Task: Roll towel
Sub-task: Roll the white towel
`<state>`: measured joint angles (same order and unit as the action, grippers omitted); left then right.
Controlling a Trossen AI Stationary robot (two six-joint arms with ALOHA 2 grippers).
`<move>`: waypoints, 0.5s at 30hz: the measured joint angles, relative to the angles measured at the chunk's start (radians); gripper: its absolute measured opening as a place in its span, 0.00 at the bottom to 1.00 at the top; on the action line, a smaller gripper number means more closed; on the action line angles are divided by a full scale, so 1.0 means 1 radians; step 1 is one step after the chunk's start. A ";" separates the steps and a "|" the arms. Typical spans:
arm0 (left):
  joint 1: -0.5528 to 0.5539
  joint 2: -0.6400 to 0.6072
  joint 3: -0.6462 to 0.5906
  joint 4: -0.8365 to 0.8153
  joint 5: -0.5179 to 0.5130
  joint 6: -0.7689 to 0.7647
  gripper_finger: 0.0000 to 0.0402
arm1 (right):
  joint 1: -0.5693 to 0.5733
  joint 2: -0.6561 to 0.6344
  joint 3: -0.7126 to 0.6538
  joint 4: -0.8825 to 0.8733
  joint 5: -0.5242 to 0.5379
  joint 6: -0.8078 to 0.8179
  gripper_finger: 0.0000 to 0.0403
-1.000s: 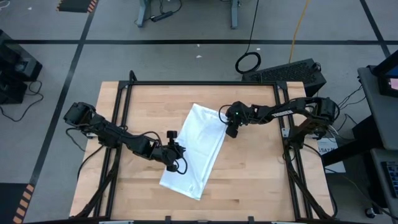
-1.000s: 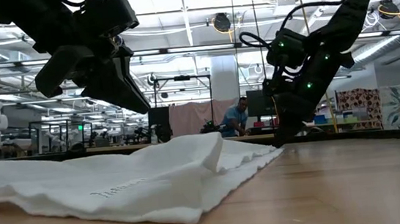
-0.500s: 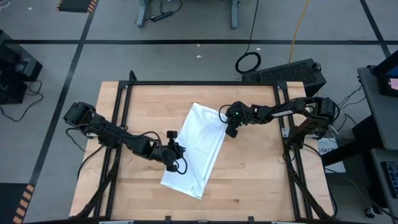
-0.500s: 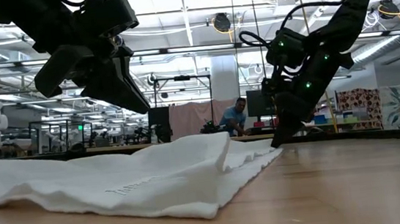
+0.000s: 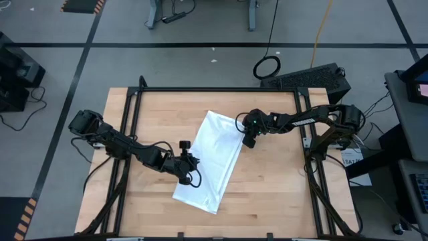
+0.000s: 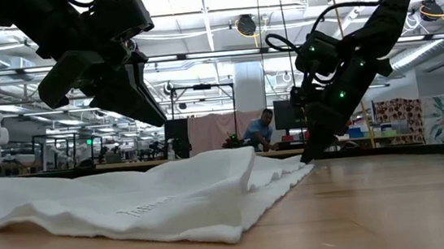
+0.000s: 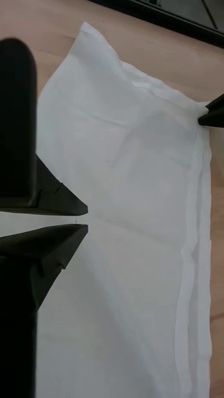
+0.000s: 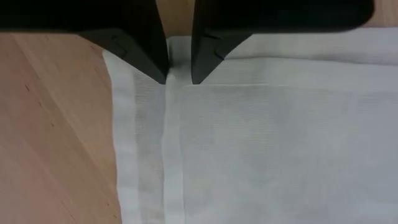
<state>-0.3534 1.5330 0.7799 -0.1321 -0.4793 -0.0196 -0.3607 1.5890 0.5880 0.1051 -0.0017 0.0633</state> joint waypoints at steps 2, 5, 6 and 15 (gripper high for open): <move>0.000 0.000 0.000 0.000 0.000 0.000 0.11 | 0.000 0.000 0.003 -0.002 0.000 -0.002 0.12; 0.000 0.000 0.000 -0.001 0.000 0.000 0.11 | 0.000 0.000 0.012 -0.002 0.000 -0.014 0.06; 0.000 0.000 0.000 -0.002 0.000 -0.001 0.11 | 0.000 0.000 0.015 -0.004 0.000 -0.018 0.04; 0.000 0.000 0.000 -0.008 0.000 -0.001 0.11 | 0.001 -0.001 0.037 -0.013 0.000 -0.039 0.08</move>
<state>-0.3534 1.5330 0.7799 -0.1398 -0.4793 -0.0208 -0.3600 1.5883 0.6254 0.0925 -0.0013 0.0246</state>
